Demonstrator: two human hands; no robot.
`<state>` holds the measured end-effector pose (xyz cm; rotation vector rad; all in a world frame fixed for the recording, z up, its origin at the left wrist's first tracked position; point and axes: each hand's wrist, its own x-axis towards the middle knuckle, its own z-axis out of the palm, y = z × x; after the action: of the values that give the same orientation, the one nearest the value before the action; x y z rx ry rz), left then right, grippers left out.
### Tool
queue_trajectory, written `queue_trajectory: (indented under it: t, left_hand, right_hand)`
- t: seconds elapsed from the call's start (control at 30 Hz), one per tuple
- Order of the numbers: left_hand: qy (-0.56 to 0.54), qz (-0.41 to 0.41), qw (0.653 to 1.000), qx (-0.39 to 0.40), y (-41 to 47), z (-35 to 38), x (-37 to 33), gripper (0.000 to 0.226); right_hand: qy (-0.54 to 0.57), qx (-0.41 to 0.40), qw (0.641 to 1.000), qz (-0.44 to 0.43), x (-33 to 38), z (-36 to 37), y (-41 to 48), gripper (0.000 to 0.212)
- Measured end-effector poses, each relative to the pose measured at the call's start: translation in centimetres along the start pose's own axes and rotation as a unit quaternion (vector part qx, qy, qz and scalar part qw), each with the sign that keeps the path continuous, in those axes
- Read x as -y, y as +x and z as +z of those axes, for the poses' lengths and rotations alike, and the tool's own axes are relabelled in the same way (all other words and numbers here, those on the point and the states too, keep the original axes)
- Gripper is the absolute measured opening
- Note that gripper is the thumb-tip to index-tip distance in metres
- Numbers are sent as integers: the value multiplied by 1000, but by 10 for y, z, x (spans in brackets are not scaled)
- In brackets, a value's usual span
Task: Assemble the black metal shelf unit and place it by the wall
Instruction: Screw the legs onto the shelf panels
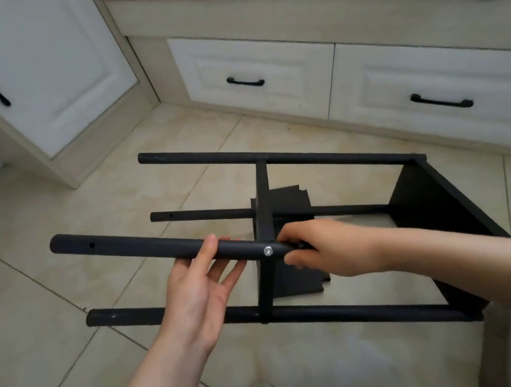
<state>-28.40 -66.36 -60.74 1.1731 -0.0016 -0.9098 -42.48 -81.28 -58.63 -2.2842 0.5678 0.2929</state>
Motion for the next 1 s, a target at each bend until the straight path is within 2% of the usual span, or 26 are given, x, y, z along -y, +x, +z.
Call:
queue_trajectory:
  t: [0.2,0.37,0.53,0.77,1.0]
  left_hand:
    - [8,40,998,40,11,27,-27,24]
    - [50,58,994,80,14,49,-46,16]
    - [111,73,985,115,11,76,-68,10]
    - [223,127,955,151,-6,124,-92,12]
    - [320,154,918,176,-44,162,-100,18]
  right_hand:
    - [13,-7,1000,20,13,-39,0,19]
    - [35,-43,998,37,18,-56,-7,9]
    - [72,-91,992,56,22,-66,-22,14]
    - [103,-155,980,69,26,-77,-51,27]
    - [174,-188,964,73,24,-70,-88,25]
